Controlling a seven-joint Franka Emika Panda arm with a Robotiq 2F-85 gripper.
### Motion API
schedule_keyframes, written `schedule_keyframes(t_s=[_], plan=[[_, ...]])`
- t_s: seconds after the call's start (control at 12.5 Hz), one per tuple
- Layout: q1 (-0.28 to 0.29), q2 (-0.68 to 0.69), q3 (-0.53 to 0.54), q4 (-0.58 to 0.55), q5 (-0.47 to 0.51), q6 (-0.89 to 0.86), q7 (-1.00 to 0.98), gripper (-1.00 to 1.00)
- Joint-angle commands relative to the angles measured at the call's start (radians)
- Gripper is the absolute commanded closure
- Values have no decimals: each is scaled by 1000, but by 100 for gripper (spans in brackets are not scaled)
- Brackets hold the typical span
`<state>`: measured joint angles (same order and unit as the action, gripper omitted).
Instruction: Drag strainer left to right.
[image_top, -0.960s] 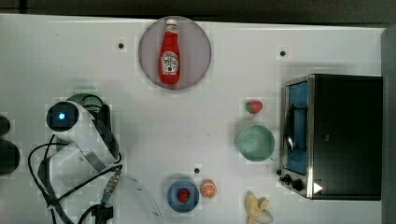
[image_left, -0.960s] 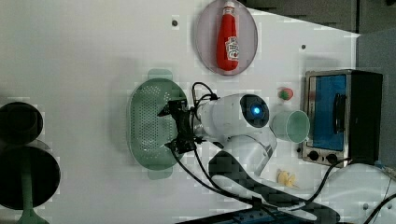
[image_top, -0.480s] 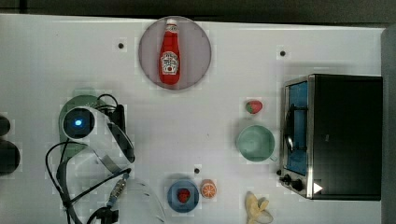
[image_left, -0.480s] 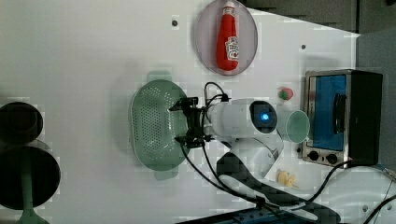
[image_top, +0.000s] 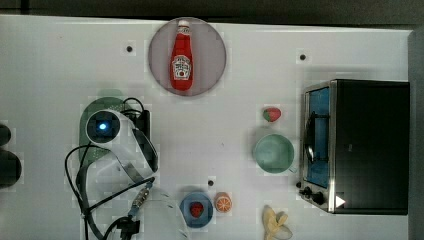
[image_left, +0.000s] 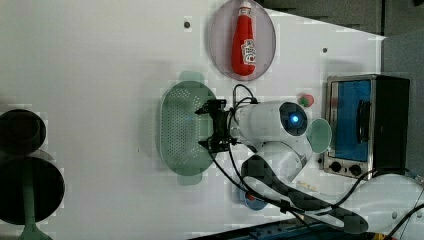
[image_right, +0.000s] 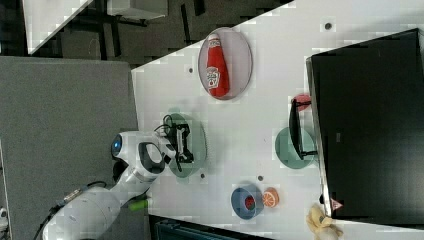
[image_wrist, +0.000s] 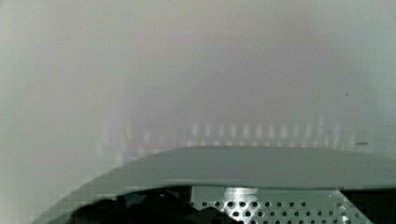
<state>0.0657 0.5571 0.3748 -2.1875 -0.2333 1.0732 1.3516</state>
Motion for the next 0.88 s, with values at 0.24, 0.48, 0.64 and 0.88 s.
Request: schedule_keyframes(t_s=[0.24, 0.48, 0.64, 0.88], plan=[[-94, -103, -18, -102, 2, -12, -44, -100], [-137, -130, -43, -137, 2, -5, -115, -100], [-162, -135, -65, -146, 2, -4, -154, -100], [-198, -141, -101, -155, 2, -4, -225, -100]])
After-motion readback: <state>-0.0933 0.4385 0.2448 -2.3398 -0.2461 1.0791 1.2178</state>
